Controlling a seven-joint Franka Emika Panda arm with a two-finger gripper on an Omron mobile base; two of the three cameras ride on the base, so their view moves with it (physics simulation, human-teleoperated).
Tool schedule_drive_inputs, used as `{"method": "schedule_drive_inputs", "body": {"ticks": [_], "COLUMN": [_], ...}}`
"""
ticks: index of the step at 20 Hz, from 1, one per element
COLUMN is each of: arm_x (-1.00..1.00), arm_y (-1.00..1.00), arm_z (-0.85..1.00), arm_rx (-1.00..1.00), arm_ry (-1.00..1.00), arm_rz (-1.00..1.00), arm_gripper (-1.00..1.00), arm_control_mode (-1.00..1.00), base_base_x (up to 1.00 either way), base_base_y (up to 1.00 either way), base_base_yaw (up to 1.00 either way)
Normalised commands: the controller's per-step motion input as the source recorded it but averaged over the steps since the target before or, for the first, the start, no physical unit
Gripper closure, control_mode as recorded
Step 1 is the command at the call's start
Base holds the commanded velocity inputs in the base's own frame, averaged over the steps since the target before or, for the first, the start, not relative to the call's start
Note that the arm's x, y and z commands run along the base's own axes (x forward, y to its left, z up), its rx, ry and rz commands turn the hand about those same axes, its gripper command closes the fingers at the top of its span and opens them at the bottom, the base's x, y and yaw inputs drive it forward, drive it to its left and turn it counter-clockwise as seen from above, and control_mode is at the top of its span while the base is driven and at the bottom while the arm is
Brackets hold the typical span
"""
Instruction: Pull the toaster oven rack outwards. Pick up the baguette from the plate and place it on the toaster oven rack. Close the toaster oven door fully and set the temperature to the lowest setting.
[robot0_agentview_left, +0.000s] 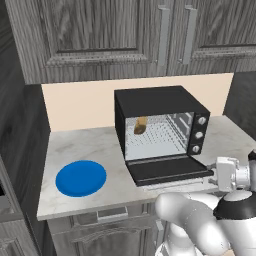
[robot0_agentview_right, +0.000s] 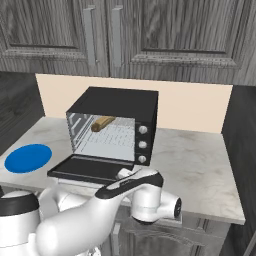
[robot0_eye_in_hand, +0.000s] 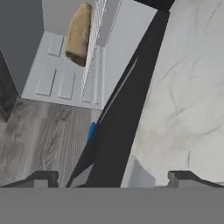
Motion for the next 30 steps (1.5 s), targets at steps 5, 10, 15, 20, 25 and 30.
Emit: {"method": "schedule_drive_inputs", "body": {"ticks": [5, 10, 15, 20, 25, 30], "arm_x": [0.35, 0.41, 0.56, 0.69, 0.60, 0.48], "arm_y": [0.51, 0.49, 0.46, 0.43, 0.36, 0.31], "arm_z": [0.30, 0.13, 0.04, 0.01, 0.01, 0.01], "arm_rx": [0.00, 0.00, 0.00, 0.00, 0.00, 0.00], "arm_ry": [-0.01, 0.00, -0.01, -0.07, -0.11, -0.12], "arm_rz": [0.00, 0.00, 0.00, -0.01, -0.01, -0.02], "arm_gripper": [-1.00, -1.00, -1.00, -1.00, -1.00, -1.00], "arm_control_mode": [-1.00, -1.00, -1.00, -1.00, -1.00, -1.00], "base_base_x": [0.00, 0.00, 0.00, 0.00, 0.00, 0.00], "base_base_y": [0.00, 0.00, 0.00, 0.00, 0.00, 0.00], "base_base_yaw": [0.00, 0.00, 0.00, 0.00, 0.00, 0.00]}}
